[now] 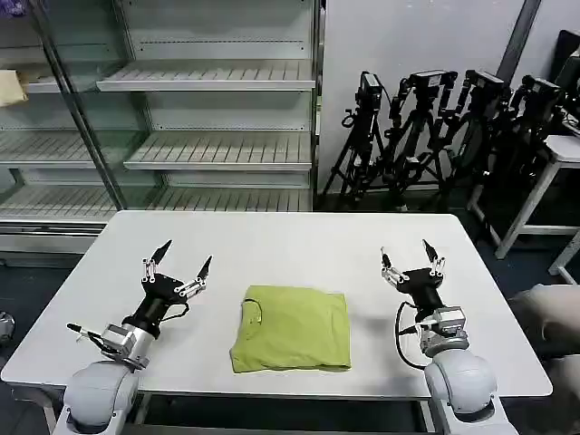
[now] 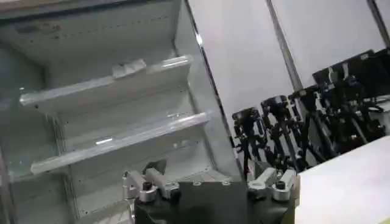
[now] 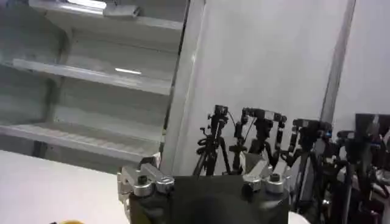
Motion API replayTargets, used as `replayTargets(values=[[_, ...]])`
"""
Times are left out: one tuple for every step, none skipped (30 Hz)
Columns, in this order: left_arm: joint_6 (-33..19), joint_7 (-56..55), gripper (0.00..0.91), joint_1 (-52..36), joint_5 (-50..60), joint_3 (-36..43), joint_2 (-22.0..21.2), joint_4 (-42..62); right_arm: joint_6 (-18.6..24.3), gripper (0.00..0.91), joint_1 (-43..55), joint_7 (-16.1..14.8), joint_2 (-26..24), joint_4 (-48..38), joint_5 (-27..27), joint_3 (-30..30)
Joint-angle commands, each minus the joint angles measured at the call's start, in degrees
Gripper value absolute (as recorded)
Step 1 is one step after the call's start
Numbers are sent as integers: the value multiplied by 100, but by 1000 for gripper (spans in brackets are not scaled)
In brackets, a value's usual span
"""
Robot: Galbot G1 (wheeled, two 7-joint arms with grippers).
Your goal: Fold and organize the clothes.
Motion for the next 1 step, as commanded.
replayTargets(values=[[-104,107,907,192,7,-92,-278,-132,-34,907,234,41,-130,-90,-179,-257]])
